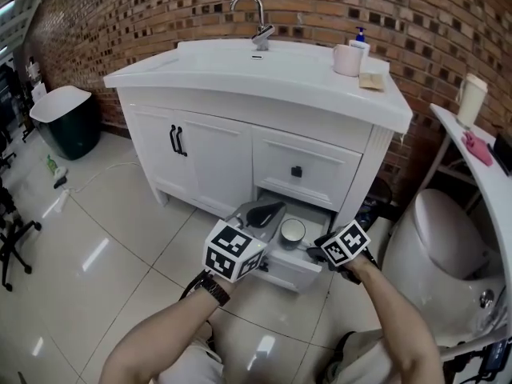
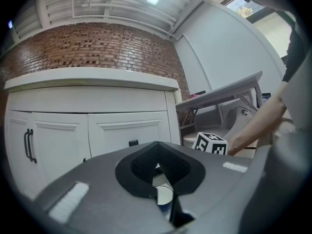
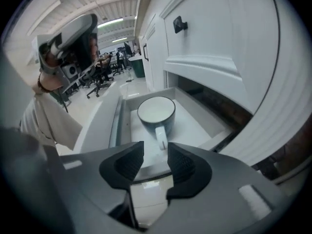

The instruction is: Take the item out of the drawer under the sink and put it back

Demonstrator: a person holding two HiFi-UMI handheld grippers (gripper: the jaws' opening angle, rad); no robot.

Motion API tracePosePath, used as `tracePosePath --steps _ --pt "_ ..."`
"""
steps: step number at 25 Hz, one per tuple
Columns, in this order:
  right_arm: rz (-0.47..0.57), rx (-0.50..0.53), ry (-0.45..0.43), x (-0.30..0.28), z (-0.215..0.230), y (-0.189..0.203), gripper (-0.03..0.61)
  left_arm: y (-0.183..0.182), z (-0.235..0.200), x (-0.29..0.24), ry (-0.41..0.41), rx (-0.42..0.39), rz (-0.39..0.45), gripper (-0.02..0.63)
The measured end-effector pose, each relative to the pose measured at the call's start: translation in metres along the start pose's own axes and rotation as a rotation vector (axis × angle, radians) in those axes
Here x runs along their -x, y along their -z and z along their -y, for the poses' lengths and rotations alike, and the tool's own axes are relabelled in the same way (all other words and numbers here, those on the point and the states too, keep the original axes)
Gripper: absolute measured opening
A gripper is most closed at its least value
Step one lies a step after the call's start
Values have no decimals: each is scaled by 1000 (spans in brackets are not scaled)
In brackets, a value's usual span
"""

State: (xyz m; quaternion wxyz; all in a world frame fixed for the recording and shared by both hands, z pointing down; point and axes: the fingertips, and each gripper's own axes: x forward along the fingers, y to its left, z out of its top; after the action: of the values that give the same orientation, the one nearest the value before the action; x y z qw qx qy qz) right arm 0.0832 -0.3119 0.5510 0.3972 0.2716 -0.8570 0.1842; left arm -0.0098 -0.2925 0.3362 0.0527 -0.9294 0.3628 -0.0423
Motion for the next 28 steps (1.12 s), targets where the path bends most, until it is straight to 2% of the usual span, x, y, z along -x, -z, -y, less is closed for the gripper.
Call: tracePosePath --steps 1,3,6,8,10,11,14,18,21,28 --pt "10 25 3 11 -3 0 153 -1 -1 1 2 1 3 17" --pt "102 97 26 45 -11 -15 153 0 -2 3 9 16 4 17" --pt "354 186 68 109 -35 -58 139 1 -10 9 6 121 11 17" --pt "504 226 90 148 -57 -80 89 -1 -11 13 8 142 15 17" --pt "592 263 113 178 -78 -89 29 -6 -6 15 26 99 17 17" --pt "616 275 121 189 -86 -89 4 -10 -2 17 39 83 23 17" --pt "660 304 134 208 -107 -87 2 -24 13 22 86 42 57 17" --pt "688 328 142 214 -117 -87 2 -23 42 24 160 -47 41 17" --pt "710 287 125 216 -113 -93 2 -19 53 24 195 -45 26 17" --pt "709 210 147 221 -95 -94 2 -29 70 18 250 -44 57 17"
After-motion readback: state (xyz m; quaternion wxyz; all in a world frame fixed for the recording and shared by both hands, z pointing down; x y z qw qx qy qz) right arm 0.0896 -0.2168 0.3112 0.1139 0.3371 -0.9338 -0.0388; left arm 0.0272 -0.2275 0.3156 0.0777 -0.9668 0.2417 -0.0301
